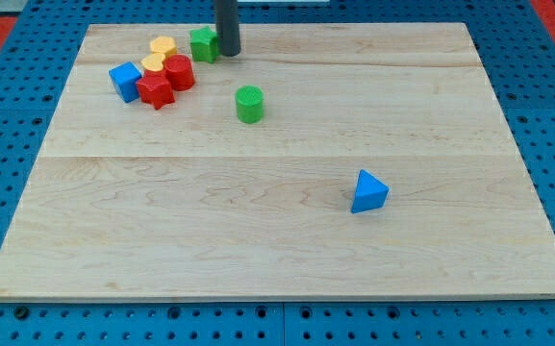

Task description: Slide the green star towards the top left

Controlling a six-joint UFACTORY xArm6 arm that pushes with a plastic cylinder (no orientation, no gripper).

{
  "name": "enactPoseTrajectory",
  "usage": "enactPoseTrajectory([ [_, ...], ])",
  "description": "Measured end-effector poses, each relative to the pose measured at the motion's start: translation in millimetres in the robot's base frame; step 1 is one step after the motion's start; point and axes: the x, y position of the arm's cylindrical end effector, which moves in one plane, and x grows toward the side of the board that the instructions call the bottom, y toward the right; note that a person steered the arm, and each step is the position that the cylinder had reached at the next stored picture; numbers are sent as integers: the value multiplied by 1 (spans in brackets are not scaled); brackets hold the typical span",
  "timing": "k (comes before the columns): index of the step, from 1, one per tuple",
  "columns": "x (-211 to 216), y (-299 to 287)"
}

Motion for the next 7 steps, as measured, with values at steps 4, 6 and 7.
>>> enactPoseTrajectory([
  [4,-61,-27],
  [6,-61,-90],
  [7,-52,-138],
])
